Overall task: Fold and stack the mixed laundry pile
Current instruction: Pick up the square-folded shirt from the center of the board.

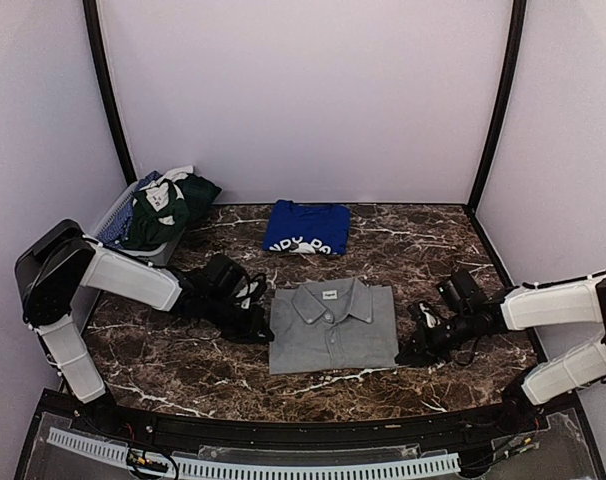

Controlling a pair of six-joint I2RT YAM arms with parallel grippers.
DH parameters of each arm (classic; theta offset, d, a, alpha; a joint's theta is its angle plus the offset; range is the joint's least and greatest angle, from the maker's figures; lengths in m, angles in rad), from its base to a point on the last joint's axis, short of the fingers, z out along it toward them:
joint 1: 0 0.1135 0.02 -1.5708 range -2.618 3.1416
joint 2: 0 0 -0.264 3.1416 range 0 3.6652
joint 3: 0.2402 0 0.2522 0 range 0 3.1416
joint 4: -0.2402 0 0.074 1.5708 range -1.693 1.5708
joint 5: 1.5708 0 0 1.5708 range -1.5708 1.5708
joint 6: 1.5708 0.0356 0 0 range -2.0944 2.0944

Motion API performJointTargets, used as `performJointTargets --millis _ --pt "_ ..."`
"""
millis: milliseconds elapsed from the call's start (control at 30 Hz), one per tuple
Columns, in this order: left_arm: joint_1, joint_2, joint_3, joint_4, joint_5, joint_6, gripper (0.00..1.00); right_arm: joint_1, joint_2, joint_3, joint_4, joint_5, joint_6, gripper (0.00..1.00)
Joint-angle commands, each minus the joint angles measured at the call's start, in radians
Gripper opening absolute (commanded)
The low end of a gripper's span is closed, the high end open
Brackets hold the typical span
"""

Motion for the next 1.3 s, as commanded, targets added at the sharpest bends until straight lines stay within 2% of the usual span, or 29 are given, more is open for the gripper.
performJointTargets --millis 0,33,67,100,167,233,400,467,700,933,1100,1167,1267 --pt "0.018 -0.04 0.001 -0.121 -0.04 0.084 0.1 0.005 -0.013 0.094 -0.186 0.019 -0.059 0.36" --pt "0.018 -0.055 0.002 -0.126 -0.042 0.088 0.26 0.004 -0.034 0.123 -0.219 0.045 -0.071 0.51" --pt "0.017 -0.076 0.004 -0.128 -0.046 0.091 0.35 0.005 -0.056 0.149 -0.242 0.069 -0.077 0.61" --pt "0.018 -0.087 0.005 -0.134 -0.063 0.089 0.49 0.004 -0.077 0.171 -0.251 0.089 -0.075 0.67" --pt "0.02 -0.122 0.012 -0.138 -0.092 0.083 0.58 -0.008 -0.098 0.214 -0.246 0.103 -0.085 0.73" --pt "0.022 -0.141 0.018 -0.129 -0.121 0.075 0.61 -0.037 -0.069 0.256 -0.244 0.134 -0.113 0.72" --pt "0.043 -0.063 0.088 -0.101 -0.132 0.059 0.55 -0.141 0.117 0.339 -0.155 0.111 -0.189 0.61" --pt "0.044 -0.024 0.119 -0.087 -0.131 0.058 0.52 -0.149 0.205 0.377 -0.129 0.1 -0.209 0.56" --pt "0.046 0.082 0.182 -0.083 -0.175 0.047 0.46 -0.151 0.393 0.453 -0.031 0.076 -0.219 0.49" --pt "0.045 0.148 0.235 -0.109 -0.179 0.042 0.43 -0.15 0.499 0.463 0.008 0.077 -0.229 0.43" --pt "0.046 0.197 0.262 -0.113 -0.165 0.038 0.36 -0.14 0.547 0.473 0.03 0.055 -0.227 0.39" --pt "0.045 0.201 0.264 -0.116 -0.16 0.028 0.32 -0.124 0.565 0.482 0.032 0.053 -0.227 0.37" --pt "0.044 0.194 0.245 -0.098 -0.16 0.023 0.21 -0.096 0.584 0.487 0.04 0.054 -0.219 0.29"
